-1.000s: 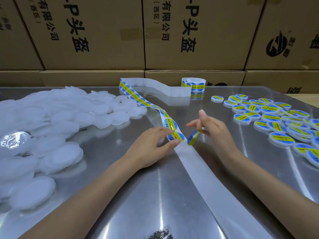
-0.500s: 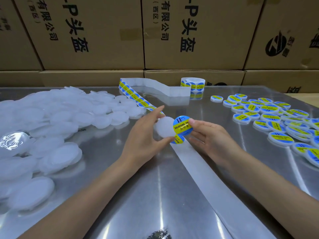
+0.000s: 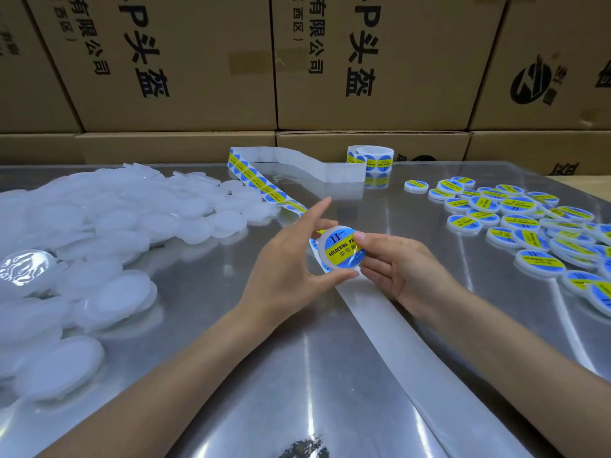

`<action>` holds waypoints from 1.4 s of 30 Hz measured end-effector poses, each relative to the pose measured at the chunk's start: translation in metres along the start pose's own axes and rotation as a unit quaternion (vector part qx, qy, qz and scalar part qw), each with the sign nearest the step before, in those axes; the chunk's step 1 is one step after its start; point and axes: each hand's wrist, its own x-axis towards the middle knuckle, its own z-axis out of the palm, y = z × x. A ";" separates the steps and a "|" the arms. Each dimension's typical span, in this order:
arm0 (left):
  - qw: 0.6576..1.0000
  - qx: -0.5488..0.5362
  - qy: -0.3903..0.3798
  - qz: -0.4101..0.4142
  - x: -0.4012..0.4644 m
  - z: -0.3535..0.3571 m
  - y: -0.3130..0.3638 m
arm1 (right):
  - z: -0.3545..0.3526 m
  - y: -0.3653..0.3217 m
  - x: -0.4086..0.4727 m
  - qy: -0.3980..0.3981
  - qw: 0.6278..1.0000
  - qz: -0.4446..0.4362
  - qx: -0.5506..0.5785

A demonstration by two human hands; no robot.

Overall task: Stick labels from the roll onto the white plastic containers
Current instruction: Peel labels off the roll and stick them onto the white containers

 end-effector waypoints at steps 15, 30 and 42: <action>1.000 0.004 0.006 0.009 0.001 -0.001 0.004 | 0.002 -0.002 -0.003 0.009 1.000 0.000 -0.014; 0.997 -0.058 0.051 -0.024 0.002 0.002 0.009 | 0.018 -0.005 -0.013 0.062 0.959 -0.225 -0.162; 0.998 -0.053 0.015 0.022 -0.003 0.002 0.020 | 0.016 -0.010 -0.010 0.005 0.923 -0.152 -0.354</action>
